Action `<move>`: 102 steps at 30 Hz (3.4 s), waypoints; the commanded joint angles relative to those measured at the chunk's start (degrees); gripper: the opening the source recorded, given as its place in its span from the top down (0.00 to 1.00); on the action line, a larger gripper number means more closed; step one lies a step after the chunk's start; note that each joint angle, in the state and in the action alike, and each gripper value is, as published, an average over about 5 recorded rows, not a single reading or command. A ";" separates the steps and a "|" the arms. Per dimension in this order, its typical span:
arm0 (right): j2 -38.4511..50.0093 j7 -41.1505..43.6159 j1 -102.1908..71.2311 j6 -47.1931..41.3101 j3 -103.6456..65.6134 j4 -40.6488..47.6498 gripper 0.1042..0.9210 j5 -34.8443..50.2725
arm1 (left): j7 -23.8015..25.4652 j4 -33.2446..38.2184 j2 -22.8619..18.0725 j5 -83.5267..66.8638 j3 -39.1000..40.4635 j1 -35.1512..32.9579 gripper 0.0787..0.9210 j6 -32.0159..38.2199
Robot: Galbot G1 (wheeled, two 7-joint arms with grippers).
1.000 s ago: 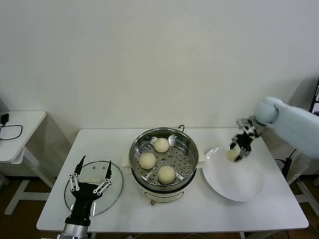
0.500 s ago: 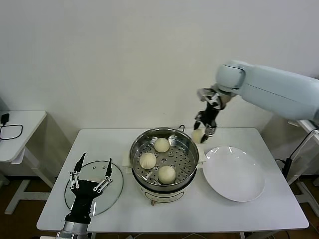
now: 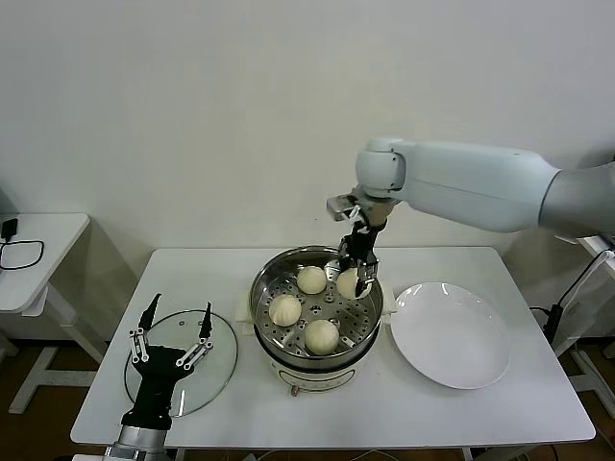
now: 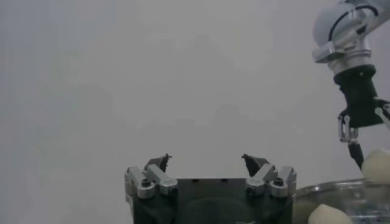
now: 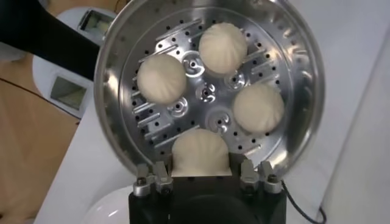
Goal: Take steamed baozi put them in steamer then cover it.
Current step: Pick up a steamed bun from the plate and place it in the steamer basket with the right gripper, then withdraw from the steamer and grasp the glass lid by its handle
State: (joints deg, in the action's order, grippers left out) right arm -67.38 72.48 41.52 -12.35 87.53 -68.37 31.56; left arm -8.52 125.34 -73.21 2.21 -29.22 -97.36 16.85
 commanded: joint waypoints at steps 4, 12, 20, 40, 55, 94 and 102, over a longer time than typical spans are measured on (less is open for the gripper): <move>-3.96 -1.70 -3.48 -0.70 1.83 1.65 0.35 -1.51 | -0.07 -0.47 0.03 0.00 0.01 0.28 0.12 0.02; -3.86 -1.78 -4.30 0.02 1.78 2.47 0.35 -4.51 | -0.18 -0.27 -0.02 -0.08 -0.16 0.12 0.12 0.11; -3.39 -3.09 -4.70 0.15 1.63 1.72 0.30 -4.24 | -0.43 -0.03 -0.21 -0.11 -0.24 0.07 0.12 0.00; 12.04 -26.58 -5.80 13.27 -17.09 -7.45 0.12 0.73 | -3.05 -3.08 0.02 9.20 -0.60 1.29 0.12 0.85; 26.52 -98.70 -50.48 28.38 -58.66 -13.56 0.12 -0.47 | -7.63 -10.14 1.60 28.73 -1.28 3.00 0.12 -0.49; 14.25 -87.52 -111.14 31.79 -113.13 -21.24 0.12 -7.70 | -17.77 -38.63 2.60 77.86 -9.79 11.21 0.12 -2.07; 13.16 -87.14 -110.95 31.91 -112.53 -20.10 0.12 -8.93 | -17.54 -38.99 2.28 77.40 -8.17 13.06 0.12 -2.99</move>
State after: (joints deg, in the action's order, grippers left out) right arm -53.12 -14.81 -66.38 19.27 -22.77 -88.62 23.60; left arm -24.97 88.77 -70.51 76.12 -38.07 -86.94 15.37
